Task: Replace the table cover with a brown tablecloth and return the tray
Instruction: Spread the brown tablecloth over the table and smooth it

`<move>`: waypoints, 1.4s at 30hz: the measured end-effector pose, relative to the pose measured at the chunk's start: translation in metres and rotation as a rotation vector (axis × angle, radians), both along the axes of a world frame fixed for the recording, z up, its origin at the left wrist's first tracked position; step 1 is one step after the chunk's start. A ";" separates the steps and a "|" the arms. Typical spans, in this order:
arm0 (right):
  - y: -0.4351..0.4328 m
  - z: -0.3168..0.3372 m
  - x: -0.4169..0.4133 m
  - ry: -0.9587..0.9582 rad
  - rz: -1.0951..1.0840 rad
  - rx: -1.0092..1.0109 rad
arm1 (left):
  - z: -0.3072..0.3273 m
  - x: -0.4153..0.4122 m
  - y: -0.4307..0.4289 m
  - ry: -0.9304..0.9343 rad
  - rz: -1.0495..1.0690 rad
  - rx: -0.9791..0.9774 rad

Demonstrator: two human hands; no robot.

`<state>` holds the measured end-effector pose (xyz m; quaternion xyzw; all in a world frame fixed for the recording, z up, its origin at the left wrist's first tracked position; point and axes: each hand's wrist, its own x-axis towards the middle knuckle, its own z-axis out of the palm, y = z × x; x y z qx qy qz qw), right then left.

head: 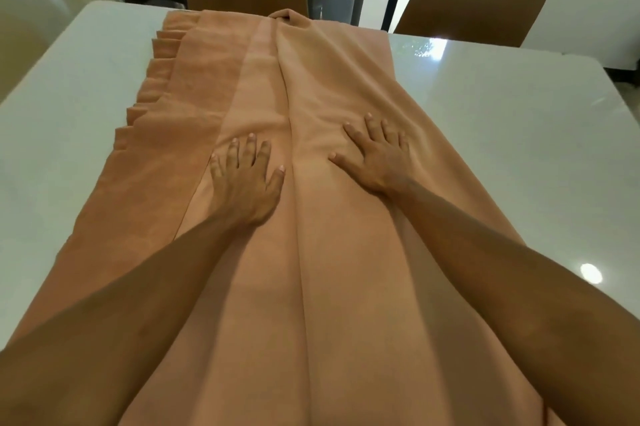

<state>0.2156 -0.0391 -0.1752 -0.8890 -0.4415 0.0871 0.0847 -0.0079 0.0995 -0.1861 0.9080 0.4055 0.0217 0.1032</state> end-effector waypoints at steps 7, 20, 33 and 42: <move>-0.064 -0.004 0.028 0.000 -0.073 -0.001 | 0.002 -0.001 -0.001 0.022 0.014 -0.021; -0.228 0.000 0.083 0.016 -0.414 -0.065 | 0.015 0.007 -0.019 0.182 0.129 -0.116; -0.006 0.039 0.131 0.024 0.033 0.202 | 0.035 0.197 0.006 -0.104 -0.193 0.002; -0.002 0.002 0.200 0.078 -0.171 -0.048 | -0.005 0.245 0.038 0.001 -0.062 0.007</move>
